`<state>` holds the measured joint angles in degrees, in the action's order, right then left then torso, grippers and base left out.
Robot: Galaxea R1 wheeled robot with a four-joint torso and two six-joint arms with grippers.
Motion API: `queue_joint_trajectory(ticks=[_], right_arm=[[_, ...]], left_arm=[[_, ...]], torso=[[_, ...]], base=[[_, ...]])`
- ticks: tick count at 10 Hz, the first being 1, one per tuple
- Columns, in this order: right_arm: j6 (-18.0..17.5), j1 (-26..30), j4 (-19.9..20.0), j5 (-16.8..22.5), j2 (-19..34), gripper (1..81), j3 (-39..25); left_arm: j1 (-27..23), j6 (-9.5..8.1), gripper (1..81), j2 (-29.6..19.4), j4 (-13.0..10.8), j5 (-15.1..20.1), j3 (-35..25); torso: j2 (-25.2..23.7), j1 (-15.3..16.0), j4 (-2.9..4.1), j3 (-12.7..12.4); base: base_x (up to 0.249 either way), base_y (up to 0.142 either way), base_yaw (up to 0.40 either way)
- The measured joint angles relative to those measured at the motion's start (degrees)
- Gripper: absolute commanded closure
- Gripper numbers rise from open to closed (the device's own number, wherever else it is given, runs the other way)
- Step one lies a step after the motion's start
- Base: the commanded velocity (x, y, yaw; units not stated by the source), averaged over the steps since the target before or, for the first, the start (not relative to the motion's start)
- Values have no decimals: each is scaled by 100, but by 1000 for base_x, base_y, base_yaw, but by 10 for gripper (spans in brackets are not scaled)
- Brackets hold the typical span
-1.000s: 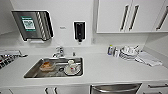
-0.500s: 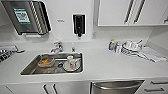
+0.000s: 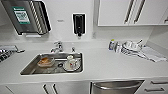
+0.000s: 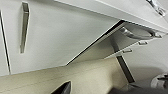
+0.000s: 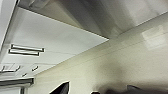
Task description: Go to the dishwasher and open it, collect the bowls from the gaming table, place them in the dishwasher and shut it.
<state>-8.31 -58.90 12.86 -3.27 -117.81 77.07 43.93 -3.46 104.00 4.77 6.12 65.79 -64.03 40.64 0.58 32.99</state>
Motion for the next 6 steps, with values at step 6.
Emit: queue_joint_trajectory(ticks=[6], right_arm=[[-841, 273, -2, 29, 629, 10, -474]], left_arm=[[-295, 0, 10, 30, -2, 176, 7]], torso=[[-1055, 662, 0, 2]], base=[[0, 0, 0]])
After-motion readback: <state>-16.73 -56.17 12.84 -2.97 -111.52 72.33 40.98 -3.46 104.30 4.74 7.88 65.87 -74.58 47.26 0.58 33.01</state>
